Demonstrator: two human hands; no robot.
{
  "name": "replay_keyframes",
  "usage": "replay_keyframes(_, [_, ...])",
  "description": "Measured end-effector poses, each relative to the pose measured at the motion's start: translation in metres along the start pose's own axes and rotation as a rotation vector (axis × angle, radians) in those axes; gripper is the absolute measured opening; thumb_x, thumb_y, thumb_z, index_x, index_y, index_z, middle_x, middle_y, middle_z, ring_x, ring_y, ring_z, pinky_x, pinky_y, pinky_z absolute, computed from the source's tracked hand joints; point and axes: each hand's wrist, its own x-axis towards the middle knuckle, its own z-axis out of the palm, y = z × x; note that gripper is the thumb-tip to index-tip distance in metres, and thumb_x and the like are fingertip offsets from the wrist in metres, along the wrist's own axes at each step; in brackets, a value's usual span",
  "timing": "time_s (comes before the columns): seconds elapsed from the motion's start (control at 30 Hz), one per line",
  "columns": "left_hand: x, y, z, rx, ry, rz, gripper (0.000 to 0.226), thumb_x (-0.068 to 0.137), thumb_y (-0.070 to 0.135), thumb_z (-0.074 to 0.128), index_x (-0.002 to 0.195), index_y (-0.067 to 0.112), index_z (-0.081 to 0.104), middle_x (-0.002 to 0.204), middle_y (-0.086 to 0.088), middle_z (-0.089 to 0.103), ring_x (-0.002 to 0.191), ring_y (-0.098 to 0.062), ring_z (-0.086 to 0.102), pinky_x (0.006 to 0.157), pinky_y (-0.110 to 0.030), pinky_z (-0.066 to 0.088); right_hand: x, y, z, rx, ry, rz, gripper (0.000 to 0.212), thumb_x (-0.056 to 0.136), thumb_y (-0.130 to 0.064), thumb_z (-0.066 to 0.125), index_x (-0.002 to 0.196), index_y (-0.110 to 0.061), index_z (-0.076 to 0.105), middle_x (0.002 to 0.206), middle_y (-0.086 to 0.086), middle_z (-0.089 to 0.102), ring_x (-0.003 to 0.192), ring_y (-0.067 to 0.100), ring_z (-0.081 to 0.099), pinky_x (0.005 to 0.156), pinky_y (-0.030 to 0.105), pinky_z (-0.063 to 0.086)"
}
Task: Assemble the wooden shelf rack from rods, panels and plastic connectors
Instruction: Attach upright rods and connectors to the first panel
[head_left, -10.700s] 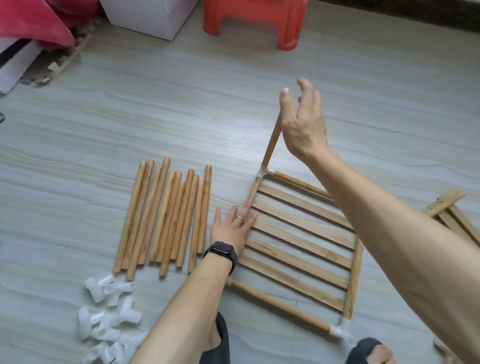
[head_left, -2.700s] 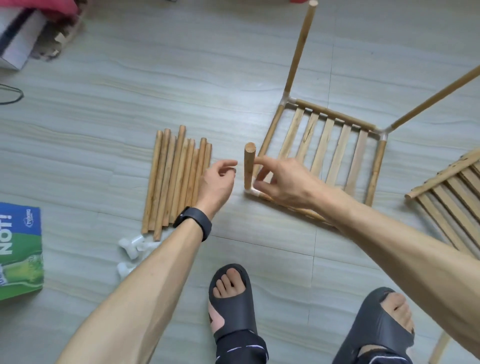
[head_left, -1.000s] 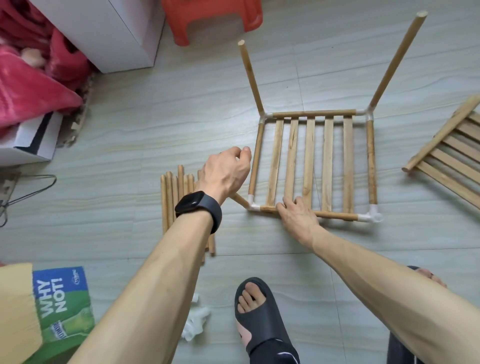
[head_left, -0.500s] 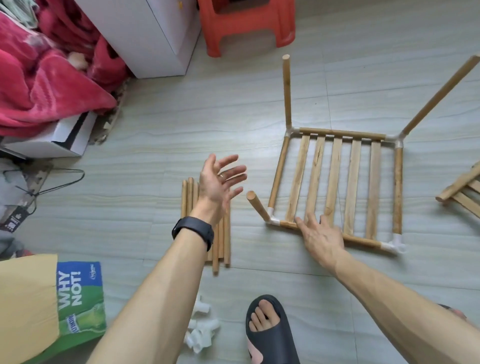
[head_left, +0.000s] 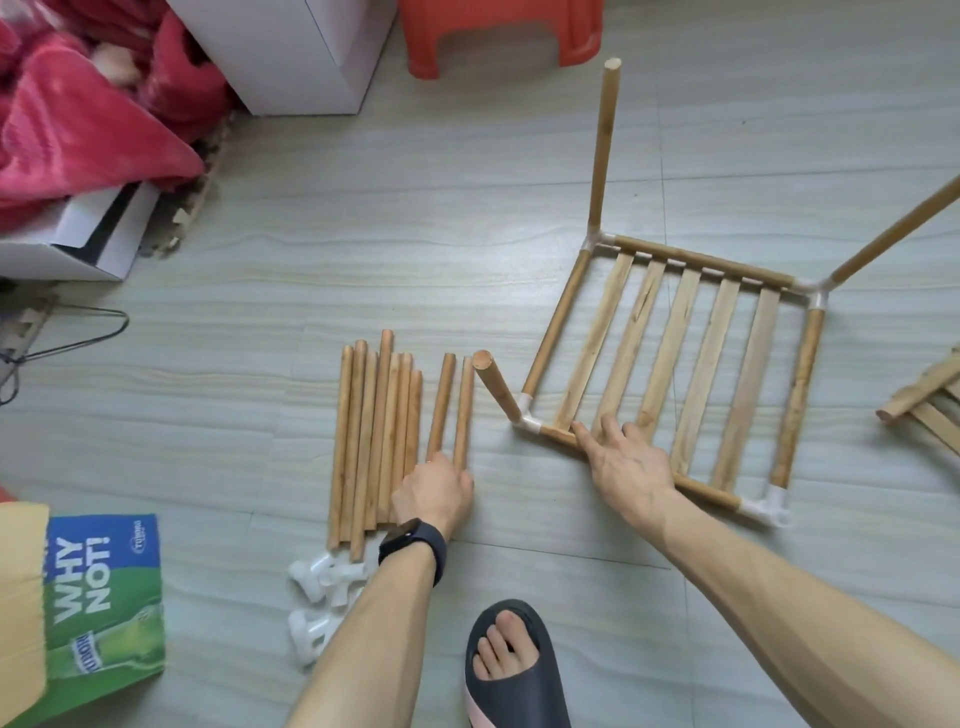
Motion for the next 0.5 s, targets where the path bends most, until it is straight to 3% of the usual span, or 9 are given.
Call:
replay_keyframes(0.1, [-0.001,0.003,-0.034,-0.295,0.064,0.021,0.03,0.101,0.039,0.05,0.111,0.012,0.059,0.107,-0.012,0.068,0.09,-0.031,0.06,0.077,-0.036,0.05,0.002,0.007,-0.034,0.016,-0.192,-0.041,0.045,0.105,-0.03,0.039,0.149,-0.022,0.039,0.151,0.006,0.039,0.132,0.03,0.049,0.09,0.04,0.048])
replay_keyframes(0.17, [-0.005,0.008,-0.068,-0.39,0.209,0.138,0.029,0.103,0.037,0.049,0.116,0.013,0.057,0.109,-0.011,0.069,0.097,-0.032,0.058,0.083,-0.037,0.047,0.001,0.019,-0.067,0.192,-0.325,-0.104,0.057,0.104,-0.047,0.043,0.154,-0.019,0.039,0.157,0.005,0.042,0.141,0.03,0.044,0.111,0.04,0.041])
replay_keyframes(0.23, [-0.014,0.019,-0.107,-0.453,0.375,0.274,0.027,0.103,0.036,0.048,0.119,0.015,0.055,0.106,-0.008,0.069,0.106,-0.034,0.057,0.089,-0.042,0.043,-0.012,0.035,-0.106,0.403,-0.321,-0.159,0.068,0.102,-0.057,0.045,0.156,-0.017,0.037,0.158,0.004,0.044,0.143,0.025,0.044,0.119,0.035,0.033])
replay_keyframes(0.33, [-0.035,0.05,-0.167,-0.438,0.586,0.513,0.024,0.104,0.037,0.046,0.12,0.02,0.051,0.098,-0.002,0.067,0.08,-0.03,0.063,0.069,-0.045,0.052,-0.046,0.059,-0.158,0.686,-0.132,-0.214,0.084,0.088,-0.074,0.054,0.153,-0.023,0.039,0.143,0.001,0.059,0.117,0.018,0.065,0.107,0.037,0.047])
replay_keyframes(0.4, [-0.053,0.079,-0.199,-0.311,0.689,0.714,0.025,0.104,0.037,0.045,0.122,0.022,0.052,0.096,-0.001,0.066,0.069,-0.029,0.061,0.058,-0.043,0.052,-0.078,0.071,-0.19,0.972,0.015,-0.254,0.091,0.074,-0.082,0.061,0.148,-0.032,0.043,0.122,-0.004,0.069,0.093,0.012,0.074,0.087,0.035,0.059])
replay_keyframes(0.5, [-0.088,0.131,-0.226,-0.04,0.805,1.053,0.026,0.104,0.033,0.049,0.121,0.015,0.059,0.091,-0.004,0.063,0.059,-0.027,0.055,0.046,-0.041,0.051,-0.124,0.095,-0.218,1.418,0.29,-0.31,0.064,0.073,-0.08,0.069,0.122,-0.04,0.066,0.082,0.002,0.073,0.056,0.016,0.068,0.056,0.032,0.058])
